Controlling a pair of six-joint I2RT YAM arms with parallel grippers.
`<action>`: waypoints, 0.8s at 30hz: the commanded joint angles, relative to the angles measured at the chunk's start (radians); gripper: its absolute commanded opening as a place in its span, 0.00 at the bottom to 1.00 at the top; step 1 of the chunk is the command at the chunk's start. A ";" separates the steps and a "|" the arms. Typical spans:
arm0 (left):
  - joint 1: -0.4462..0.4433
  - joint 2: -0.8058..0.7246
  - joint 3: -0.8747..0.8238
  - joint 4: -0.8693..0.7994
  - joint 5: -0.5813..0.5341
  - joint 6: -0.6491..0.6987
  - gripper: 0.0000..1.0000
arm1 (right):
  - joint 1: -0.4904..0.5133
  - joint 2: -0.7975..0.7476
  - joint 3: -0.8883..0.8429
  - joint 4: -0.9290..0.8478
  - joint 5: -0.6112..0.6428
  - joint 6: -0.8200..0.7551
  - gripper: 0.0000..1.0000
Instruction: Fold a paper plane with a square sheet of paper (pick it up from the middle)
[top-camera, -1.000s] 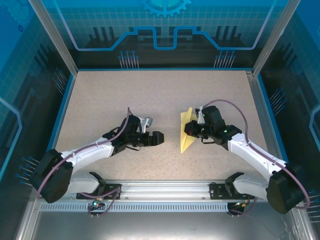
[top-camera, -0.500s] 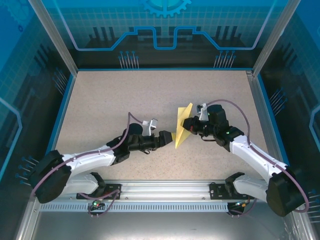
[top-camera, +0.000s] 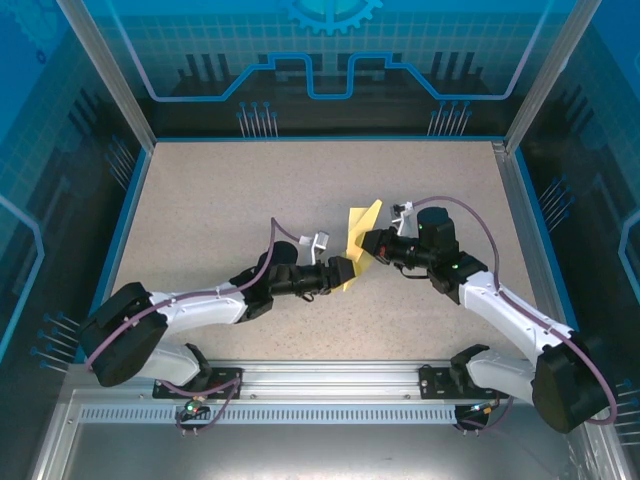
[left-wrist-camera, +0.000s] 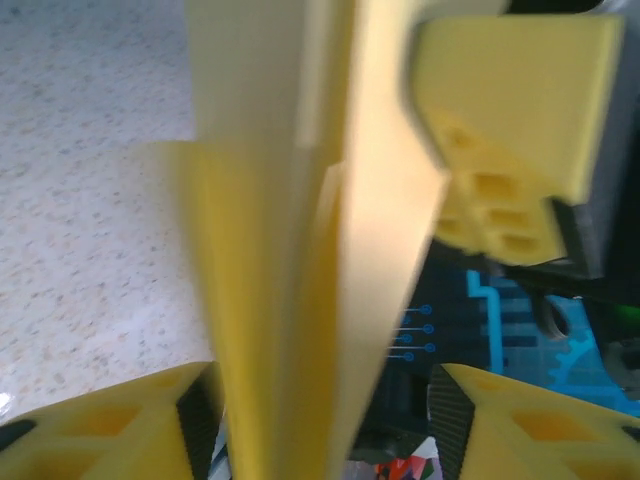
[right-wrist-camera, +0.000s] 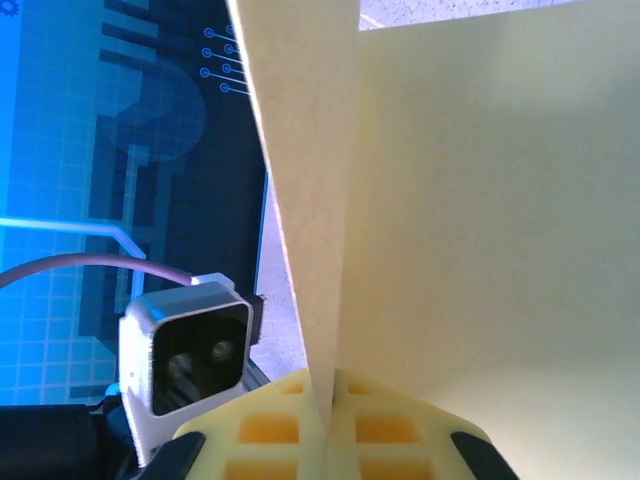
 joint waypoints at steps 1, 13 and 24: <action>0.007 0.004 0.029 0.029 0.030 0.023 0.51 | -0.020 0.007 -0.021 0.036 -0.031 0.016 0.05; 0.019 -0.044 0.044 -0.100 0.026 0.110 0.18 | -0.040 0.027 -0.052 0.064 -0.044 0.019 0.05; 0.054 -0.095 0.116 -0.397 0.033 0.299 0.06 | -0.068 0.017 -0.031 -0.032 -0.028 -0.043 0.44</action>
